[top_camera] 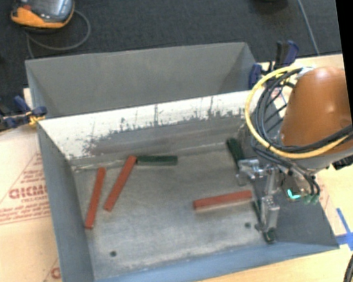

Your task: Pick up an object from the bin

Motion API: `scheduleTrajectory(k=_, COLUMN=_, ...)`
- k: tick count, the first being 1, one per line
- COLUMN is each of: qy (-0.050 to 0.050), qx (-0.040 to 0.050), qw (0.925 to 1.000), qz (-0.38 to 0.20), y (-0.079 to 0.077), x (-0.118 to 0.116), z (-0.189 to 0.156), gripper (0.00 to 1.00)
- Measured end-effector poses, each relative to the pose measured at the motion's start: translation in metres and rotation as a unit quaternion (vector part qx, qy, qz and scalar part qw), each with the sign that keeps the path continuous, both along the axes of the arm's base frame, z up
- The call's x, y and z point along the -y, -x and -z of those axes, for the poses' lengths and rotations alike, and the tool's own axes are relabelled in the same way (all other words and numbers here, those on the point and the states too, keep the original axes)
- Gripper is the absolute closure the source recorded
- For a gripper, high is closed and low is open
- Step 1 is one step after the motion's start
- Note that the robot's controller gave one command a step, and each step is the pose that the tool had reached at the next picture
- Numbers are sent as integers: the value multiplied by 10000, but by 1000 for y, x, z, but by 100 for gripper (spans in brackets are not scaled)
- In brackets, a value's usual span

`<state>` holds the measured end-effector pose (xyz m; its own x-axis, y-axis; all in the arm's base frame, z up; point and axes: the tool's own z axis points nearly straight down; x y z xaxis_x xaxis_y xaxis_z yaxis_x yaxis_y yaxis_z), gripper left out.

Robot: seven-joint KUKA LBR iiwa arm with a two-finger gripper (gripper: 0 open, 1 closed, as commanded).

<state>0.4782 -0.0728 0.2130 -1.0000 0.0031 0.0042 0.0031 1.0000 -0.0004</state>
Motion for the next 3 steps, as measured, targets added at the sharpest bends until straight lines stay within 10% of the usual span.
scheduleTrajectory(k=1, qy=-1, qx=31, qw=9996, qz=274, y=-65, x=23, z=101, gripper=0)
scheduleTrajectory(k=2, qy=3, qx=27, qw=9985, qz=-538, y=-53, x=-5, z=143, gripper=0)
scheduleTrajectory(k=3, qy=10, qx=42, qw=9985, qz=-553, y=-54, x=-5, z=142, gripper=100)
